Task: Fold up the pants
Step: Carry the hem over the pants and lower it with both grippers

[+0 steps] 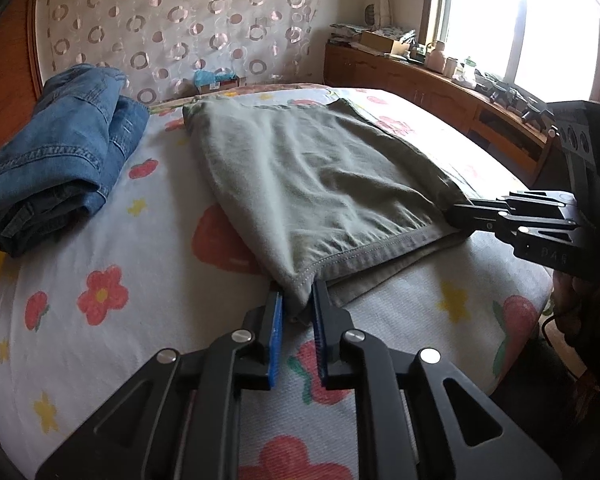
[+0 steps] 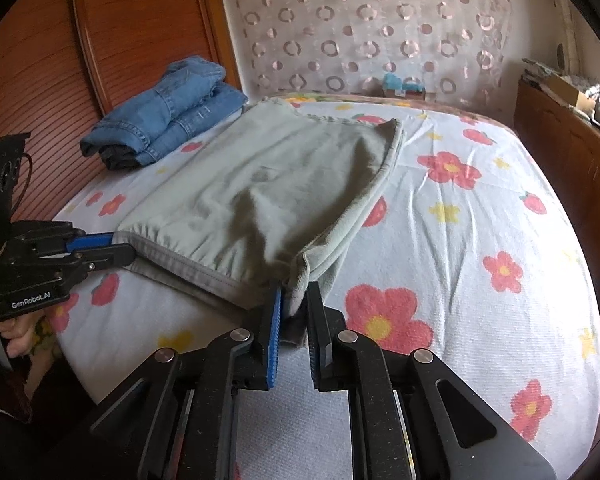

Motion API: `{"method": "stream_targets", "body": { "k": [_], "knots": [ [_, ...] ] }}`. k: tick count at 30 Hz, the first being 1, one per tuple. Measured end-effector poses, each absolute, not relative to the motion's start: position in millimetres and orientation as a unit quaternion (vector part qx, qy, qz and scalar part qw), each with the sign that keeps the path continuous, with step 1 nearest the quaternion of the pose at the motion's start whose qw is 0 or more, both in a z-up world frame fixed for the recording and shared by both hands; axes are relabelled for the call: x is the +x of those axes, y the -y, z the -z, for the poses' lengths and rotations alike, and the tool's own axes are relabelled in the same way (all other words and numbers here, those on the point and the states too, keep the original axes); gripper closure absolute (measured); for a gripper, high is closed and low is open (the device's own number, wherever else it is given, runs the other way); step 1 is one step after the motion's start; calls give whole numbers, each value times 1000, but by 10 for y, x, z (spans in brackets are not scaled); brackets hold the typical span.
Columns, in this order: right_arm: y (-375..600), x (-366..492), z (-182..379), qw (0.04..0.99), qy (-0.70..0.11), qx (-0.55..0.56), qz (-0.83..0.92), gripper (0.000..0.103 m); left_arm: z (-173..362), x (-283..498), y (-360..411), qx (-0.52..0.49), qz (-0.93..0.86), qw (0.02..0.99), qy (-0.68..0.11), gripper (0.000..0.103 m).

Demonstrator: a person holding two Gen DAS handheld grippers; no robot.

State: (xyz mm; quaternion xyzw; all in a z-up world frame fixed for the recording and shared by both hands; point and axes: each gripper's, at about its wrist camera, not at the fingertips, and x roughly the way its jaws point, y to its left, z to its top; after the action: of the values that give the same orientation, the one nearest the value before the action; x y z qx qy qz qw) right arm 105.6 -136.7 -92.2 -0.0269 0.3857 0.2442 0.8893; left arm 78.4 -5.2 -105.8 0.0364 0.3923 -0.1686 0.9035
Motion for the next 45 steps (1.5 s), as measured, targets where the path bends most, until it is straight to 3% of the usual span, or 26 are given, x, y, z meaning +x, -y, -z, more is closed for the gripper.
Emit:
{"method": "stream_targets", "body": {
  "k": [45],
  "knots": [
    [1820,291,38,907,-315,5,-279,97,116,139,164,32,258,915,-309,93]
  ]
}}
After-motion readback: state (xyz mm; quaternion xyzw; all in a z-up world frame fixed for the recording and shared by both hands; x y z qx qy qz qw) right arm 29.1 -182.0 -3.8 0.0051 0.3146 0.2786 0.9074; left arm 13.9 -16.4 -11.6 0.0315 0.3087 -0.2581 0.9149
